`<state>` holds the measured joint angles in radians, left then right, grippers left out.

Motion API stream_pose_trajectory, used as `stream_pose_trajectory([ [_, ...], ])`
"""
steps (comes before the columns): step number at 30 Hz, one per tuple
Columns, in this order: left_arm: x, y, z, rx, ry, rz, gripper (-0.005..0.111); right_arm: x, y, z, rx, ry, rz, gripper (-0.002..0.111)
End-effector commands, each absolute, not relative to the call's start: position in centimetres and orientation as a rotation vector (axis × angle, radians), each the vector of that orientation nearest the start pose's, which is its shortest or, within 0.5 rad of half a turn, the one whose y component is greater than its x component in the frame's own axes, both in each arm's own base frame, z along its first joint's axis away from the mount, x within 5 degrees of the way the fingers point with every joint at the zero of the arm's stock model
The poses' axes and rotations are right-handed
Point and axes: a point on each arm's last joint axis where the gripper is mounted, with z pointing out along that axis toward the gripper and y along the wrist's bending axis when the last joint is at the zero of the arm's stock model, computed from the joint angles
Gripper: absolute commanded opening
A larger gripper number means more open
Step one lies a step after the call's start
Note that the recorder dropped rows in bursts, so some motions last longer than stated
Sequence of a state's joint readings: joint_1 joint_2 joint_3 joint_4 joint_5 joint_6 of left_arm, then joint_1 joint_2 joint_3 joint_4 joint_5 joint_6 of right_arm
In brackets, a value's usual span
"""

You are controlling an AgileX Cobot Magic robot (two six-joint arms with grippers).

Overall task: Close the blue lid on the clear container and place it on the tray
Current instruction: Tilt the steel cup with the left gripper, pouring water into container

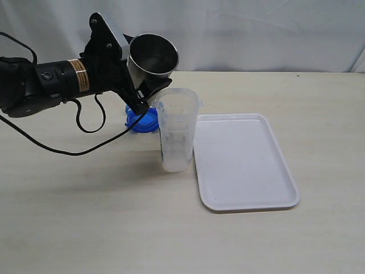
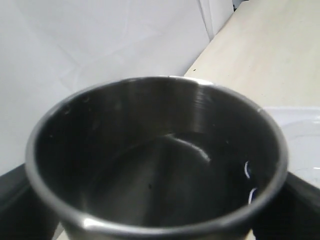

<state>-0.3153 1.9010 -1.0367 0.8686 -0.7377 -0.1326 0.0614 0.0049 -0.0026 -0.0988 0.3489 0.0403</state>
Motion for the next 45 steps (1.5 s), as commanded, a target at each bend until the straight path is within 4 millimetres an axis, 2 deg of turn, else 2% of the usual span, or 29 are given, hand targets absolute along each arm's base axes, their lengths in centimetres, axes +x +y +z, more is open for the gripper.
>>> stream_pose_trajectory([
  [1, 36.18, -17.21, 22.10, 1.095, 1.248, -0.299, 0.000, 5.35, 0.04, 18.21, -0.075, 1.826, -0.017, 0.004],
  [45, 36.18, -17.21, 22.10, 1.287, 1.035, -0.036, 0.000, 5.35, 0.04, 18.21, -0.075, 1.826, -0.017, 0.004],
])
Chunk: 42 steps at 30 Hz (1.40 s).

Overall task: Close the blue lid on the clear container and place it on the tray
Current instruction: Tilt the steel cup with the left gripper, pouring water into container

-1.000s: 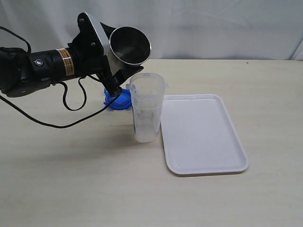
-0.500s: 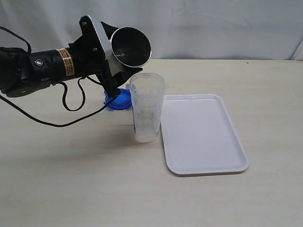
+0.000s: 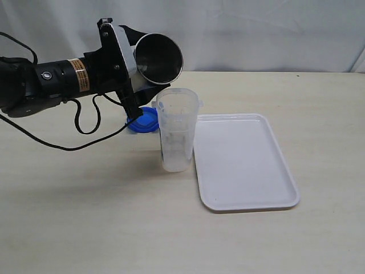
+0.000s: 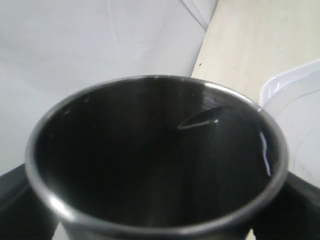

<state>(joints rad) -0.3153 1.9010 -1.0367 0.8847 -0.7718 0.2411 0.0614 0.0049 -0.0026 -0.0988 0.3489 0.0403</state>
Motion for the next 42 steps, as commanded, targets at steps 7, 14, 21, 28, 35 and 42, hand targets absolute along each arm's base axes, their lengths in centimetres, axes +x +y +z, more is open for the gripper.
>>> stream_pose_trajectory([
  [7, 36.18, -17.21, 22.10, 1.320, 0.991, 0.015, 0.000, 5.35, 0.04, 18.21, -0.075, 1.826, -0.017, 0.004],
  [14, 36.20, -17.19, 22.12, 1.343, 0.957, 0.058, 0.000, 5.35, 0.04, 18.21, -0.075, 1.826, -0.017, 0.004],
  [21, 36.20, -17.19, 22.12, 1.345, 0.954, 0.060, 0.000, 5.35, 0.04, 18.21, -0.075, 1.826, -0.017, 0.004],
  [28, 36.20, -17.19, 22.12, 1.376, 0.911, 0.110, 0.000, 5.35, 0.04, 18.21, -0.075, 1.826, -0.017, 0.004],
  [35, 36.20, -17.19, 22.12, 1.377, 0.909, 0.112, 0.000, 5.35, 0.04, 18.21, -0.075, 1.826, -0.017, 0.004],
  [42, 36.21, -17.19, 22.11, 1.378, 0.910, 0.113, 0.000, 5.35, 0.04, 18.21, -0.075, 1.826, -0.017, 0.004],
])
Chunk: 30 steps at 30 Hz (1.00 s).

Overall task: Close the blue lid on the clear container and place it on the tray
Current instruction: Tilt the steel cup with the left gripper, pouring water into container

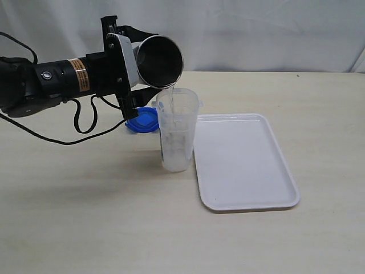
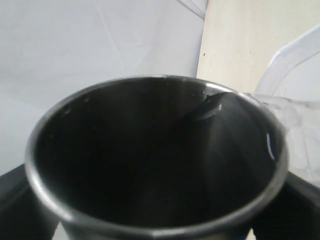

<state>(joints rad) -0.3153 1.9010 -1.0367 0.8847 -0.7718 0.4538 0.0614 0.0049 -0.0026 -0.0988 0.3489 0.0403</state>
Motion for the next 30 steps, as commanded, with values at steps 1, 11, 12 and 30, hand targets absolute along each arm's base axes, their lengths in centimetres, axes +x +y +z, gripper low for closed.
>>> stream_pose_trajectory([
  [1, 36.21, -17.19, 22.11, 1.378, 0.910, 0.113, 0.000, 5.35, 0.04, 18.21, -0.075, 1.826, -0.017, 0.004],
  [11, 36.23, -17.17, 22.07, 1.391, 0.899, 0.133, 0.000, 5.35, 0.04, 18.21, -0.075, 1.826, -0.017, 0.004],
  [12, 36.23, -17.17, 22.07, 1.391, 0.899, 0.133, 0.000, 5.35, 0.04, 18.21, -0.075, 1.826, -0.017, 0.004],
  [30, 36.37, -17.01, 21.72, 1.430, 0.911, 0.176, 0.000, 5.35, 0.04, 18.21, -0.075, 1.826, -0.017, 0.004],
])
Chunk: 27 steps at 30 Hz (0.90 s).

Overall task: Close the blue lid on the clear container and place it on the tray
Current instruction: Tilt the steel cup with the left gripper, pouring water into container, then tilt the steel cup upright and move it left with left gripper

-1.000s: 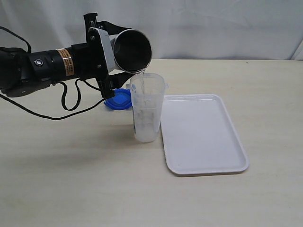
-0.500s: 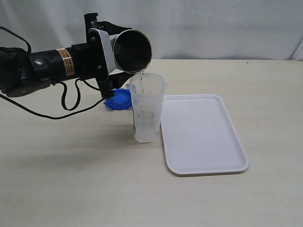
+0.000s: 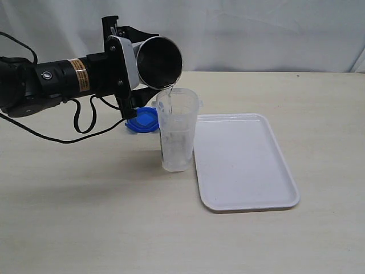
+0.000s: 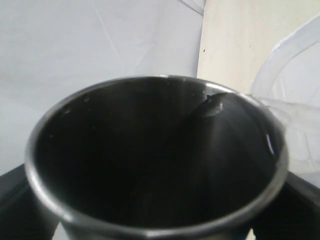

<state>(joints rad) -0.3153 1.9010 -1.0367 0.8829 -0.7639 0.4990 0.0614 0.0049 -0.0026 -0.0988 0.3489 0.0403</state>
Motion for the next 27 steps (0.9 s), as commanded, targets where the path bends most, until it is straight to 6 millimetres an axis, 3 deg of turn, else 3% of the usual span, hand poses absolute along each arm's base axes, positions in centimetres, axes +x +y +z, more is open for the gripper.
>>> stream_pose_trajectory([
  [1, 36.37, -17.01, 21.72, 1.430, 0.911, 0.176, 0.000, 5.35, 0.04, 18.21, -0.075, 1.826, -0.017, 0.004],
  [12, 36.37, -17.01, 21.72, 1.426, 0.918, 0.167, 0.000, 5.35, 0.04, 18.21, -0.075, 1.826, -0.017, 0.004],
  [27, 36.37, -17.01, 21.72, 1.309, 1.073, -0.005, 0.000, 5.35, 0.04, 18.21, -0.075, 1.826, -0.017, 0.004],
])
